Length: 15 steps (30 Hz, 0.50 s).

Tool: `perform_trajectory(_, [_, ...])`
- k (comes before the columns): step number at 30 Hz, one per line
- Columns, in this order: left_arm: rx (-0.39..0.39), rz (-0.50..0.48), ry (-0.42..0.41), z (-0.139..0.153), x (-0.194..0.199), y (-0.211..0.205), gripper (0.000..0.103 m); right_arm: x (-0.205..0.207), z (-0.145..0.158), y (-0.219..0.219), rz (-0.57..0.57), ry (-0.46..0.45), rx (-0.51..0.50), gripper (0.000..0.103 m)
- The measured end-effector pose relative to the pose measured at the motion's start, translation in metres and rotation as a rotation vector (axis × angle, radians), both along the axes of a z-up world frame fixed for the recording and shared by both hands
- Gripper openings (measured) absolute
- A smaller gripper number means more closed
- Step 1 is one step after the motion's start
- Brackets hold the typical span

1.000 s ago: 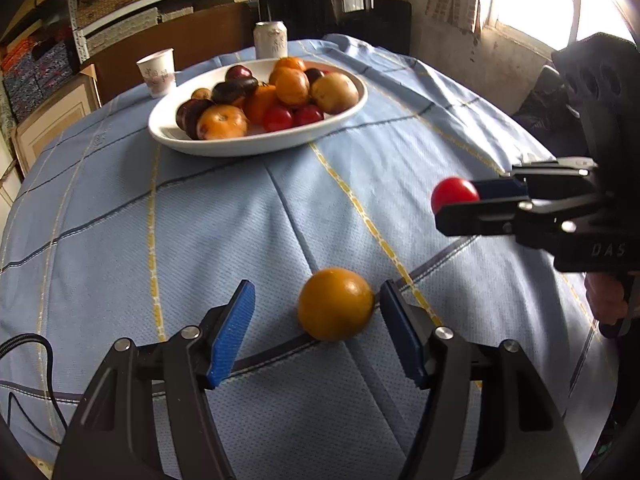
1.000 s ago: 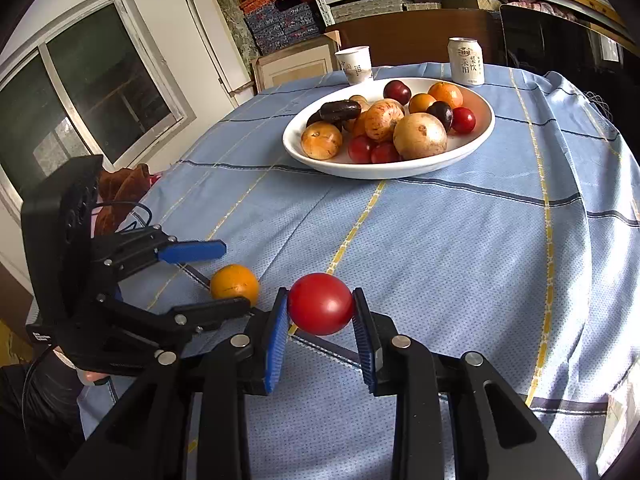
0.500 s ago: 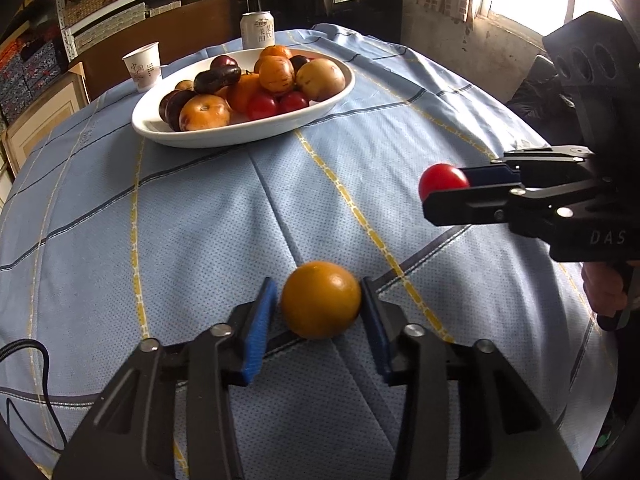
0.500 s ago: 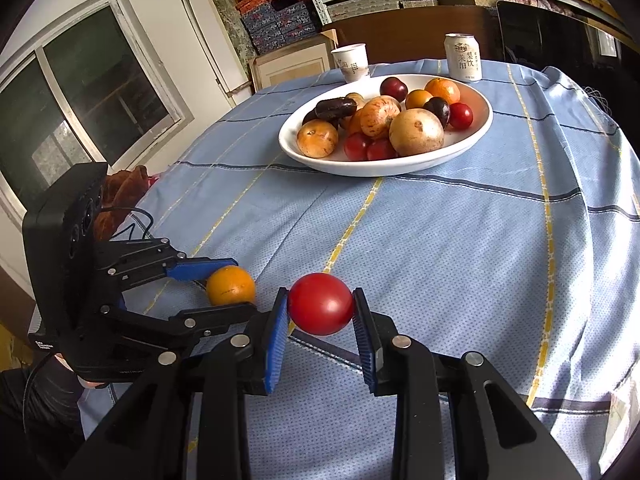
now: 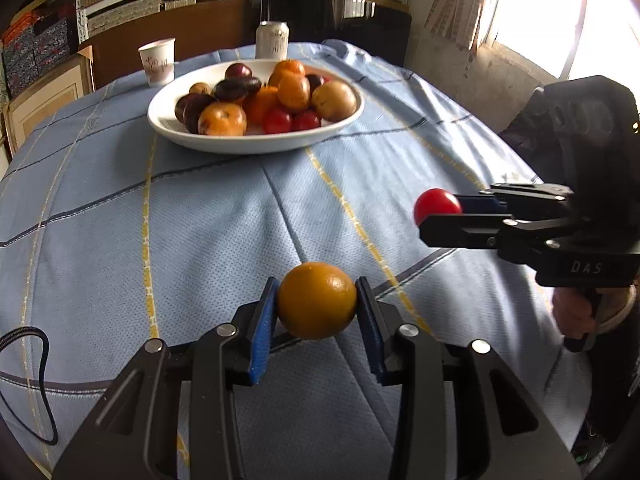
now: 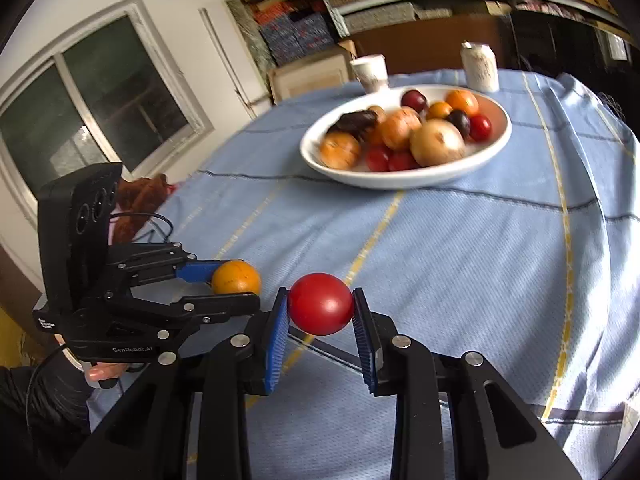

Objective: Organize fruits
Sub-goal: 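Carry both fruits onto the white plate and open both tools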

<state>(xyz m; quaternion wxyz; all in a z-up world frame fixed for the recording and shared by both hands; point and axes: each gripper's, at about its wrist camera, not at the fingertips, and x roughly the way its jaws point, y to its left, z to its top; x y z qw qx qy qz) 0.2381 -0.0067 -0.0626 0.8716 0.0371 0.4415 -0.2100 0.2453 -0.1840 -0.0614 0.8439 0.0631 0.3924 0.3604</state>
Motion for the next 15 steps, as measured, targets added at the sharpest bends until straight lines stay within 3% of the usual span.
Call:
perform_trajectory(3, [-0.032,-0.005,-0.006,0.014,-0.003,0.006,0.038,-0.001,0.009,0.000,0.031,-0.003,0.069,0.032])
perform_trajectory(8, [-0.034,0.015,-0.024,0.043,0.018,0.024,0.038,0.013,0.026,0.003,0.008,-0.044,0.081,0.032])
perform_trajectory(12, [-0.032,0.089,-0.054,0.062,0.059,0.035,0.038,0.044,0.046,0.000,-0.122,-0.112,0.092,0.032])
perform_trajectory(15, [0.028,0.159,-0.122,0.074,0.097,0.031,0.038,0.074,0.057,-0.003,-0.251,-0.191,0.078,0.032])
